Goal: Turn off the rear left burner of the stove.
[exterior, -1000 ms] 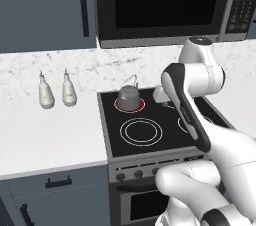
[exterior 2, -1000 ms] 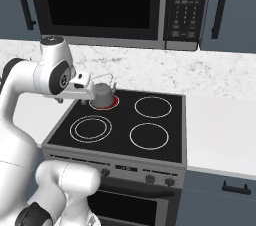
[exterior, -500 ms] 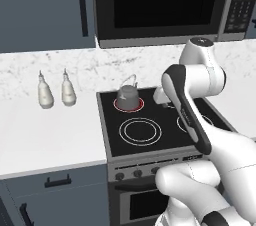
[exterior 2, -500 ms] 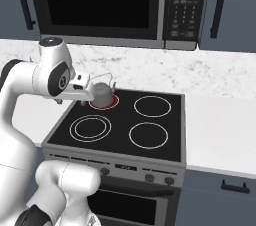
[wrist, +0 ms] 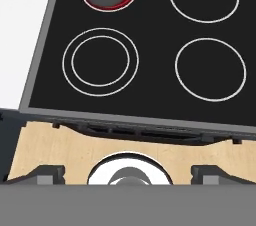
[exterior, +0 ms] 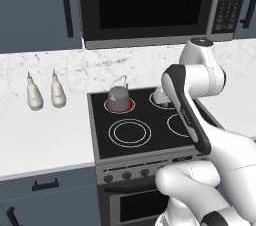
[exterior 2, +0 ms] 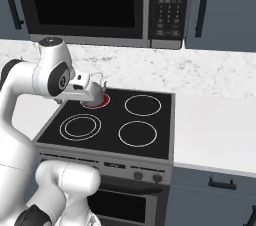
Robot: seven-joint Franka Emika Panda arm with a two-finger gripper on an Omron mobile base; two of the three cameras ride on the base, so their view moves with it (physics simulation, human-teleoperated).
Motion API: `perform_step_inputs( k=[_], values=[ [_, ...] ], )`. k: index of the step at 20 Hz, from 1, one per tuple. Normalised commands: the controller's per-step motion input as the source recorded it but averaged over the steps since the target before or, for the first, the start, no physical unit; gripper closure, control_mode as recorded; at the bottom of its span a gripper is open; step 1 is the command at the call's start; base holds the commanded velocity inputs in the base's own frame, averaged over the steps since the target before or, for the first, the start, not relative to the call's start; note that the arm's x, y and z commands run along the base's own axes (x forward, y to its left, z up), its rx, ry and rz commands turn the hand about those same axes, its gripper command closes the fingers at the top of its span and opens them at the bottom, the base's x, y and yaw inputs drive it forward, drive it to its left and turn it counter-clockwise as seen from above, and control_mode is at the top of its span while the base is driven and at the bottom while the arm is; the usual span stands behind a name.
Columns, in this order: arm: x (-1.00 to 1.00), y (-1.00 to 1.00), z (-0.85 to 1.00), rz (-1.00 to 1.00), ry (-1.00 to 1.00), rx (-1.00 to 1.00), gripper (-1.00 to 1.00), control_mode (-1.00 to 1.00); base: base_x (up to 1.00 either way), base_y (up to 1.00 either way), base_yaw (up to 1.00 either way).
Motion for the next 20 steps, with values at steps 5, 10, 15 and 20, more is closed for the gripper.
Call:
perform_step_inputs(
  k=[5,10,15,20],
  values=[
    [0.00,0.00,0.00,0.00,0.00,0.00,-1.00,1.00,0.00,-0.33,-0.03],
    [0.00,0.00,0.00,0.00,0.00,0.00,-1.00,1.00,0.00,-0.35,-0.02],
    [0.00,0.00,0.00,0.00,0.00,0.00,-1.00,1.00,0.00,-0.36,-0.02],
    [0.00,0.00,0.00,0.00,0.00,0.00,-1.00,1.00,0.00,-0.34,-0.01]
  ],
)
